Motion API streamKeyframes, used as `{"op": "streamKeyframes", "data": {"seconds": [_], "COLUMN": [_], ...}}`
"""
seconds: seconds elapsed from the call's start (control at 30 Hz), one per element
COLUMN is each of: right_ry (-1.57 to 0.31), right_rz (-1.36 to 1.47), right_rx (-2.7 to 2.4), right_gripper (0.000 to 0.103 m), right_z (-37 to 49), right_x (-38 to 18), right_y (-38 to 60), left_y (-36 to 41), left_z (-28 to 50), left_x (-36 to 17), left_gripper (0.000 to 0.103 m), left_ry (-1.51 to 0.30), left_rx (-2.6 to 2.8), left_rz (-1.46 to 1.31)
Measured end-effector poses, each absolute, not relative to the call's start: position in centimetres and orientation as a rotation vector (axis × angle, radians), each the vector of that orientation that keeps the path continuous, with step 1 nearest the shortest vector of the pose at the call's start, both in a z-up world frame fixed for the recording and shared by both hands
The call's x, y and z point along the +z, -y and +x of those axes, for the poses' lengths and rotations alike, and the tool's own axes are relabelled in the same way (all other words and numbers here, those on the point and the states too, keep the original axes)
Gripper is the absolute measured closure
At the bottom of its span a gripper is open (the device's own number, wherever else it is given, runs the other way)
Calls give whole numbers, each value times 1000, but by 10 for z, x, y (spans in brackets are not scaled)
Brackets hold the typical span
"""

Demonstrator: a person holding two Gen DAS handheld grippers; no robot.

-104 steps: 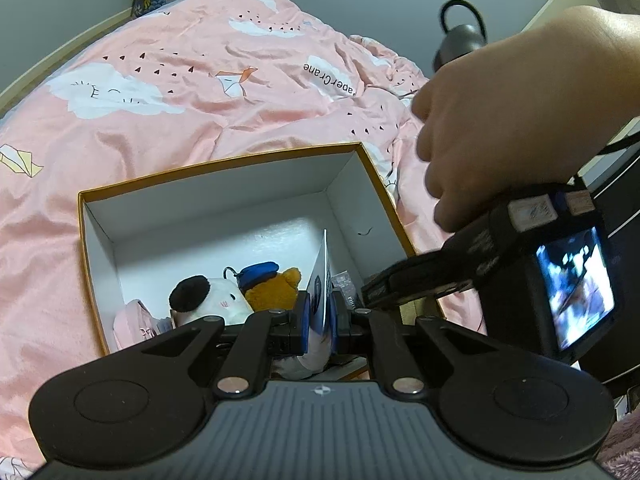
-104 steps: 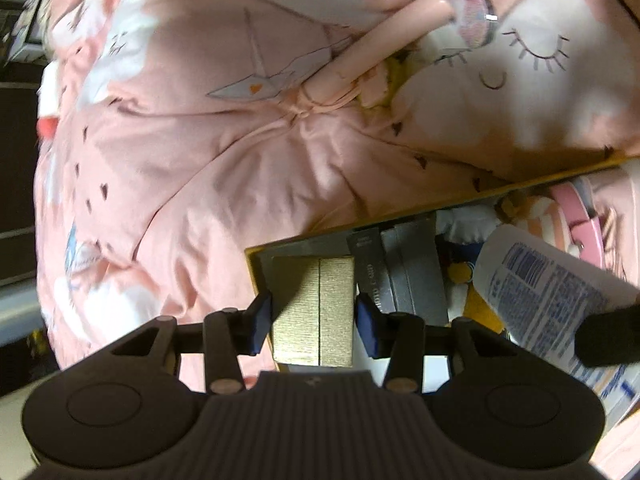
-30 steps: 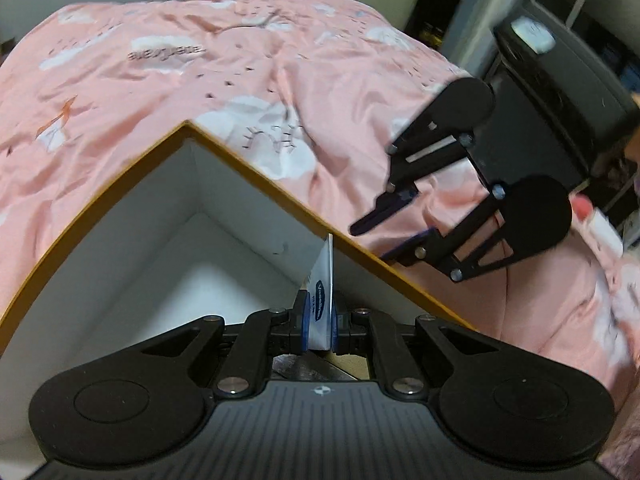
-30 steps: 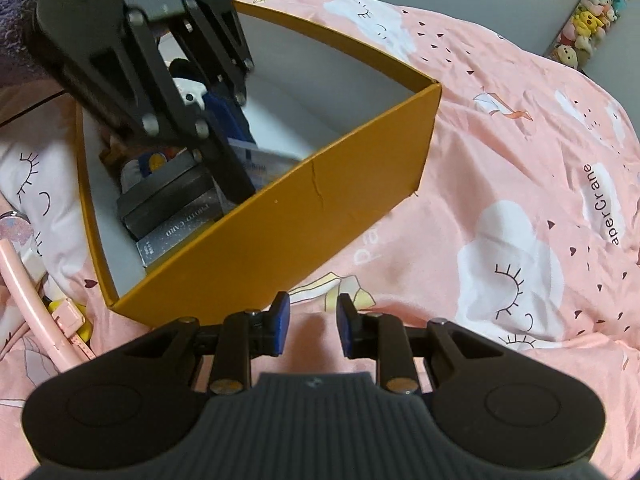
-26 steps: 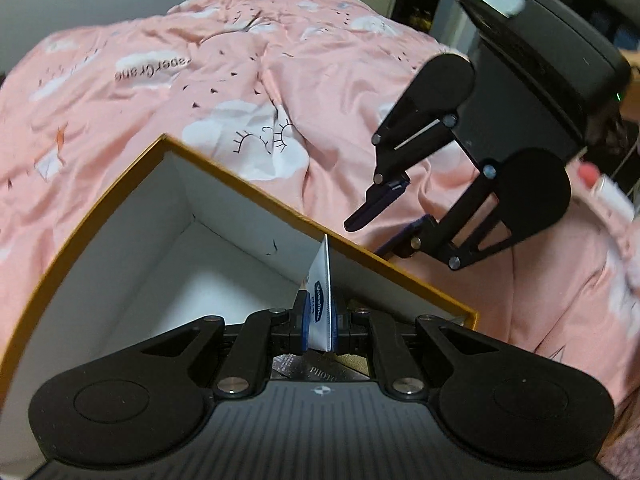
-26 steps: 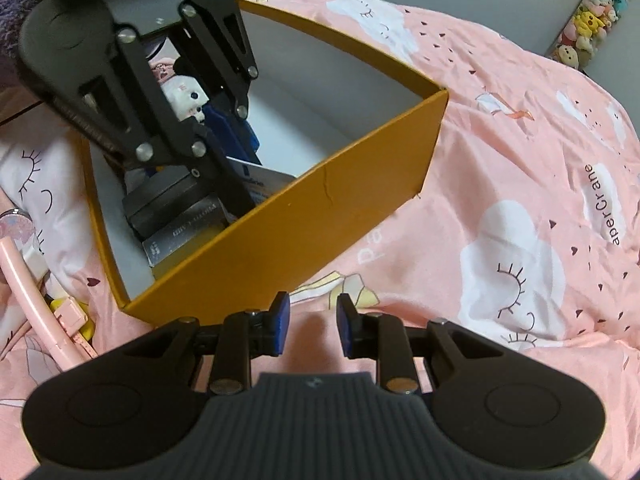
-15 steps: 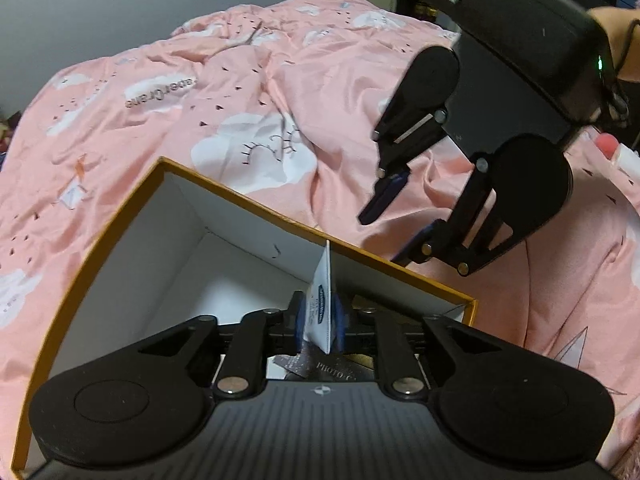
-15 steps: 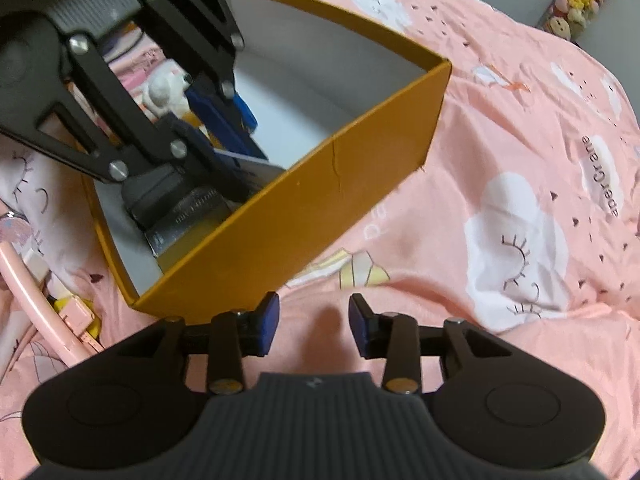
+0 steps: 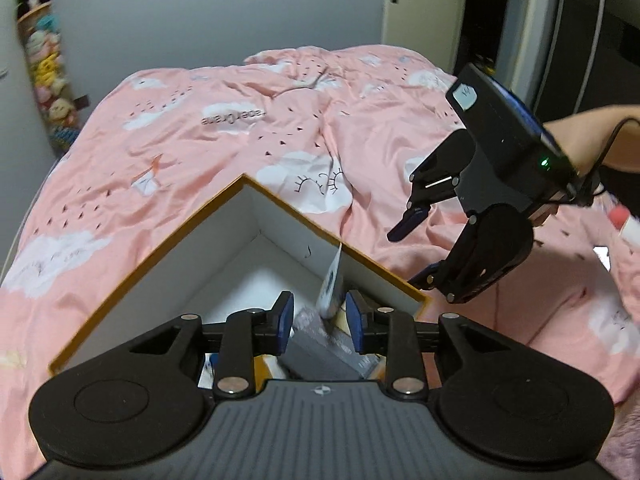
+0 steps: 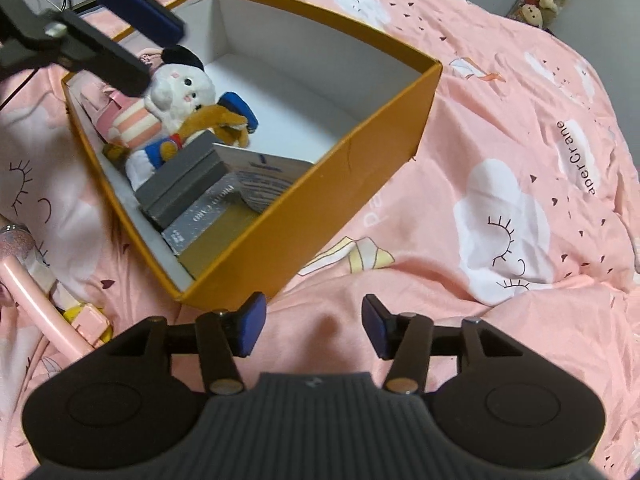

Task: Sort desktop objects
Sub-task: 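Lower the white bottle into the orange box and open the left tool, then move both tools toward the pink stick and white charger on the bedding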

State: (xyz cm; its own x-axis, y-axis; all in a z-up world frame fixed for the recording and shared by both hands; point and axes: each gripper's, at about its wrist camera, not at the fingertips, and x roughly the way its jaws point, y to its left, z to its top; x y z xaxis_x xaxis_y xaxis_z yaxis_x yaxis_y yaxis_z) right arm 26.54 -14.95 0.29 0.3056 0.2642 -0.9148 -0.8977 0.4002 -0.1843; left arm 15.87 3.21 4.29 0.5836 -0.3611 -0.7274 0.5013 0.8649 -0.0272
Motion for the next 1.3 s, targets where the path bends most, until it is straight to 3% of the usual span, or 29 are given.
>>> {"op": "streamKeyframes", "data": {"seconds": [0.07, 0.23, 0.53, 0.77, 0.93, 1.07, 1.3], "right_ry": [-937, -895, -869, -975, -985, -997, -1054], "right_rz": [-815, -801, -603, -400, -461, -508, -429], "right_rx": [872, 827, 846, 893, 979, 1007, 948], "right_gripper": [34, 31, 36, 36, 36, 45, 45], "right_z": [258, 242, 190, 147, 115, 100, 105], "right_x": [6, 11, 19, -25, -48, -58, -78], "right_y": [150, 155, 174, 177, 164, 152, 152], "left_y": [-38, -46, -36, -16, -21, -21, -6], "left_z": [147, 116, 77, 55, 44, 42, 42], "left_x": [47, 51, 21, -14, -30, -36, -45], "left_gripper": [68, 66, 66, 65, 57, 57, 56], "left_ry": [-809, -797, -897, -1018, -1125, -1138, -1143], "left_rx": [-490, -476, -551, -600, -583, -573, -609], "left_rz": [158, 122, 155, 271, 275, 226, 233]}}
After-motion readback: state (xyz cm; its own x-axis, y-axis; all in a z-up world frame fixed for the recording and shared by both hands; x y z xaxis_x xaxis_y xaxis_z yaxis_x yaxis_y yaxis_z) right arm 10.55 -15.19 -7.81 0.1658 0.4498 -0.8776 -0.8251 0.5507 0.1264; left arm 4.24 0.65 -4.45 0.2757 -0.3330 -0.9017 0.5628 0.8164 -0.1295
